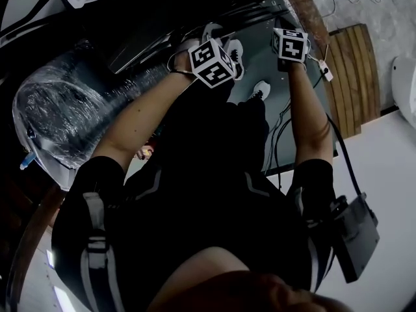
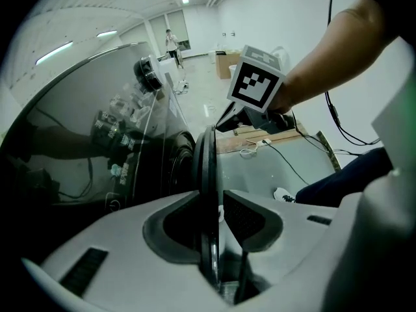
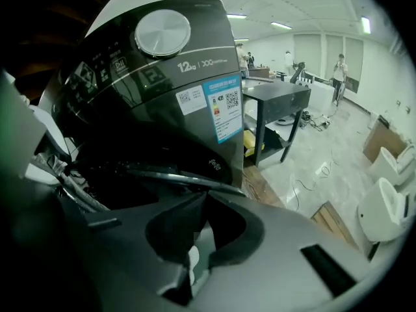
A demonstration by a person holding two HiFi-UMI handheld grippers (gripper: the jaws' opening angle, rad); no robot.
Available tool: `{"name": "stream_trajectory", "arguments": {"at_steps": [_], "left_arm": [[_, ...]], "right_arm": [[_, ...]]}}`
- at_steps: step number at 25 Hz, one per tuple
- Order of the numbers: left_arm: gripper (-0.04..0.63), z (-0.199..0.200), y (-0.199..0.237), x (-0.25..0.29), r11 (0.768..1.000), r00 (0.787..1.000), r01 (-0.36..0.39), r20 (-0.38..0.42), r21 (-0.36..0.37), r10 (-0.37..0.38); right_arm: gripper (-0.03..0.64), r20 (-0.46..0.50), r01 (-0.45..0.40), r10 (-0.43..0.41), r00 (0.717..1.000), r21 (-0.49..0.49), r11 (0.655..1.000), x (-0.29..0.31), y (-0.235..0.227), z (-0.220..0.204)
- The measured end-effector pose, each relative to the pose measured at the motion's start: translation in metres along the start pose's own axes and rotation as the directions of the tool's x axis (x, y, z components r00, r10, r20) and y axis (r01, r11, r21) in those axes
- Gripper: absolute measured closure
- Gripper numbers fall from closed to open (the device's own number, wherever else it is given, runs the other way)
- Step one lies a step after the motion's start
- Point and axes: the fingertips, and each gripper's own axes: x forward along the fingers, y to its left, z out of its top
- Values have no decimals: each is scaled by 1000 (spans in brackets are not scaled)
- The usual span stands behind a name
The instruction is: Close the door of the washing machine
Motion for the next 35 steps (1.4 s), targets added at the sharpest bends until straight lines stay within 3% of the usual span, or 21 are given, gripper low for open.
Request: {"name": "stream_trajectory", "arguments": {"at_steps": [7, 11, 17, 24, 32, 35], "left_arm": [[491, 9, 13, -4, 991, 998, -38, 49, -129, 44], [492, 6, 15, -5, 982, 997, -50, 53, -180, 61], [514, 10, 15, -12, 971, 995, -48, 69, -236, 66], [554, 0, 23, -9, 944, 992, -78, 72, -321, 106], [589, -3, 35, -10, 906, 984, -110, 82, -408, 157], [589, -3, 34, -13, 896, 983, -114, 81, -428, 164]], "right_arm": [[612, 96, -101, 93, 991, 82, 991, 9, 7, 26], [612, 102, -124, 117, 988, 64, 990, 14, 13, 30], [614, 94, -182, 171, 981, 123, 976, 22, 17, 42], [615, 149, -294, 272, 951, 148, 944, 25, 16, 39], [615, 167, -299, 274, 947, 150, 942, 32, 17, 46], [614, 150, -297, 280, 948, 104, 949, 30, 18, 46]]}}
